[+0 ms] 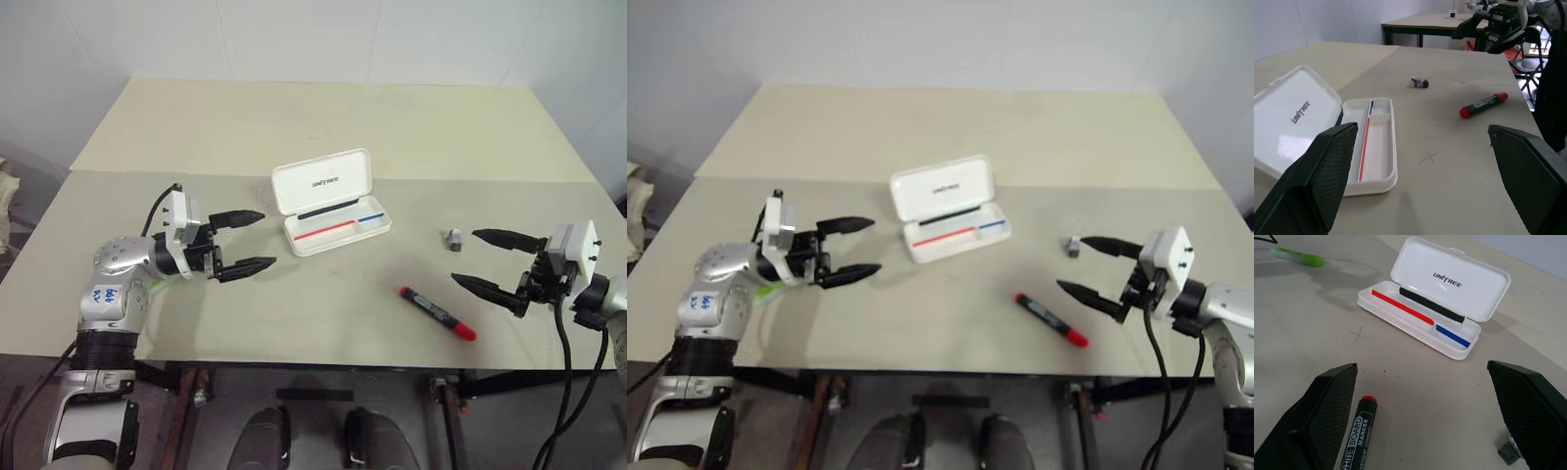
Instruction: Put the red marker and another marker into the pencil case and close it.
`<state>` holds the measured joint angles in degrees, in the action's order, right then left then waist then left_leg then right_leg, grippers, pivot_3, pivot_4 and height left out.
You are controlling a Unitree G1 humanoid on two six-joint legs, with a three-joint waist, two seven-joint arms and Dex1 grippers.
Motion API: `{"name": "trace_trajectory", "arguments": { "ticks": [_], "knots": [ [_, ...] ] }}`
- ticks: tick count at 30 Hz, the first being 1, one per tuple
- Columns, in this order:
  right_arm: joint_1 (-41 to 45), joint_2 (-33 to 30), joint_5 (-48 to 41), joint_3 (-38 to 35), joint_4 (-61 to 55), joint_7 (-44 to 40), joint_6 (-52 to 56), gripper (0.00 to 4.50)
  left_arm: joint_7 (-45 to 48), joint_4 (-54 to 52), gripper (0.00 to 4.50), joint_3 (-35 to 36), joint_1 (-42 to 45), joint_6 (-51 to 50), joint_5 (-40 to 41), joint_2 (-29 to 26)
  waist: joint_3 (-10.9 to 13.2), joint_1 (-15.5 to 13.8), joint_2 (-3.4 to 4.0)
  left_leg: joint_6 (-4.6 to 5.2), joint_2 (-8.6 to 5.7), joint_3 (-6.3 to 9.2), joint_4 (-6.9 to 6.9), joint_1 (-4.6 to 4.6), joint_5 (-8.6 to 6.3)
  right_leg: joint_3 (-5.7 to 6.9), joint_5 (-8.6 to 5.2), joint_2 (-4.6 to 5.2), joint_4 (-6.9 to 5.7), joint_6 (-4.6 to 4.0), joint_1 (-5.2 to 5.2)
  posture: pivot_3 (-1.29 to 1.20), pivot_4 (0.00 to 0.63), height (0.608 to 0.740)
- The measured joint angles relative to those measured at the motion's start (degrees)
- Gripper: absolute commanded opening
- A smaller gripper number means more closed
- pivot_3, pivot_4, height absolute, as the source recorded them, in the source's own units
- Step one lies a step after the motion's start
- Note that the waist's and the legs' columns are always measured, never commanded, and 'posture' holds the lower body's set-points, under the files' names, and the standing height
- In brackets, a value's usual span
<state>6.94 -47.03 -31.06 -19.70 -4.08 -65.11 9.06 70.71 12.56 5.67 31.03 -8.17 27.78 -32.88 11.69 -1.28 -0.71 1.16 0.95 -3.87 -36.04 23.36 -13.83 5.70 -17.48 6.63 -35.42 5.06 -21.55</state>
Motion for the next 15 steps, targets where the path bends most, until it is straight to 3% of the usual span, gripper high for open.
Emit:
{"name": "trace_trajectory", "arguments": {
  "ticks": [12,15],
  "knots": [
    [-1.8,0.1,-1.2,0.1,-5.6,2.6,3.7,4.5,-0.2,-0.6,4.47,-0.3,-0.9,-1.4,-0.1,0.2,0.0,-0.1,0.01,-0.1,0.01,0.01,-0.02,0.01,-0.07,-0.02,-0.01,0.0,0.01,-0.01,-0.01,0.0,0.15,0.74],
    [0.3,0.4,-1.1,1.5,-5.6,2.9,3.9,4.5,0.0,-0.7,3.59,-0.3,-1.1,-1.8,-0.1,0.1,0.0,0.0,0.01,-0.08,0.02,0.01,-0.01,0.01,-0.06,-0.02,-0.01,-0.01,0.02,-0.01,-0.01,0.0,0.15,0.74]
  ]
}}
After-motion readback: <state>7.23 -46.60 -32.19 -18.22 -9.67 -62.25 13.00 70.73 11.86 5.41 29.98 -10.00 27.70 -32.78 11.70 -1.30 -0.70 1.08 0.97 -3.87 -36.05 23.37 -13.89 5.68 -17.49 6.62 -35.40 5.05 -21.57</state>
